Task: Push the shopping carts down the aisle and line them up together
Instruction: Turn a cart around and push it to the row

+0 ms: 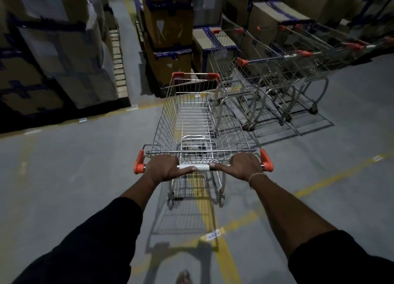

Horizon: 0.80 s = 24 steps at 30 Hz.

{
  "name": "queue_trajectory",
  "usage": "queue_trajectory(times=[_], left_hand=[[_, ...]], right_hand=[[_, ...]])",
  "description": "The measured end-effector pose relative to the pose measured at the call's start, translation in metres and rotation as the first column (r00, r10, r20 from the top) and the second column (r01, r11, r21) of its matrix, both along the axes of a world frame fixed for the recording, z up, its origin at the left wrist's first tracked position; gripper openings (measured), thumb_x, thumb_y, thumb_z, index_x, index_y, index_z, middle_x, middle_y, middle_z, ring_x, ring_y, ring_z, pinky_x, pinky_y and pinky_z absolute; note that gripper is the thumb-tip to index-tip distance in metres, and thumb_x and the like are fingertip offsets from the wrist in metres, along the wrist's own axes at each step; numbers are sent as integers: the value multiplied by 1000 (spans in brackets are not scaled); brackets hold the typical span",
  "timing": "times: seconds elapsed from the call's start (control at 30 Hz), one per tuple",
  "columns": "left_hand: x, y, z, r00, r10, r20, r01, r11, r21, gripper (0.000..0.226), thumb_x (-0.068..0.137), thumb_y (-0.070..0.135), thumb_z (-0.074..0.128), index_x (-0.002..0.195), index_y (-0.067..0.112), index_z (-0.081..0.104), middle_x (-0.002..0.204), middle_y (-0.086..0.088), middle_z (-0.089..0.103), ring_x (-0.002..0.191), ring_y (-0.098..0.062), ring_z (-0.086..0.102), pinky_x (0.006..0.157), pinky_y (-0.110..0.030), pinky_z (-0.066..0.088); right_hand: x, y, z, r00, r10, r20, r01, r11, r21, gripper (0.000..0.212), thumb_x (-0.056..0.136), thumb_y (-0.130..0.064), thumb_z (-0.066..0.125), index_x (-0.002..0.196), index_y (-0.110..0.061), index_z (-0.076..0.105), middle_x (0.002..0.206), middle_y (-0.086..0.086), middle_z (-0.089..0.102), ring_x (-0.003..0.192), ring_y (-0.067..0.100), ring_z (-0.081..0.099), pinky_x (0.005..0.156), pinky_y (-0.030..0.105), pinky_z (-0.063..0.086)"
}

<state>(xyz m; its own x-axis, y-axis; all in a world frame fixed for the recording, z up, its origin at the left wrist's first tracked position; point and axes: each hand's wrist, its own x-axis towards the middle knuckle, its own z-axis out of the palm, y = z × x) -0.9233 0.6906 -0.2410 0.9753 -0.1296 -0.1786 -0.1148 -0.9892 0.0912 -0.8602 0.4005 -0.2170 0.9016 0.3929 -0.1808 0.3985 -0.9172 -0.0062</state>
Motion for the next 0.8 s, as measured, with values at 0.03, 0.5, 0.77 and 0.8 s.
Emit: queue_trajectory(times=[0.03,0.5,0.77,0.8], left_hand=[[14,2,1,1000,3,0,-3,1000,-1,108,66,106,8,64,15,66,55,-1,61,50,-16,61,62,-35,59],[218,21,-2,996,91,16,-91,996,-15,112,65,107,2,64,15,65,56,1,58,51,-17,60,59,-32,56],[319,29,7,981,192,6,-192,981,-27,104,66,104,10,67,15,65,58,1,59,52,-14,57,51,-25,34],[328,31,8,980,200,11,-199,980,-24,102,66,103,10,65,16,63,57,1,57,51,-13,56,50,-25,32]], right_hand=[[15,3,-1,1000,8,9,-8,1000,3,89,68,-107,20,54,-23,44,53,-1,53,55,19,56,57,32,33],[247,30,-3,995,103,4,-103,995,-5,91,72,-106,21,57,-21,50,57,1,54,60,19,55,64,32,36],[374,48,-10,983,179,-29,-178,983,34,92,69,-110,18,55,-23,46,57,1,53,54,18,54,73,33,53],[387,51,-11,983,182,-33,-181,983,29,91,70,-109,20,55,-23,45,56,1,53,54,18,54,73,33,53]])
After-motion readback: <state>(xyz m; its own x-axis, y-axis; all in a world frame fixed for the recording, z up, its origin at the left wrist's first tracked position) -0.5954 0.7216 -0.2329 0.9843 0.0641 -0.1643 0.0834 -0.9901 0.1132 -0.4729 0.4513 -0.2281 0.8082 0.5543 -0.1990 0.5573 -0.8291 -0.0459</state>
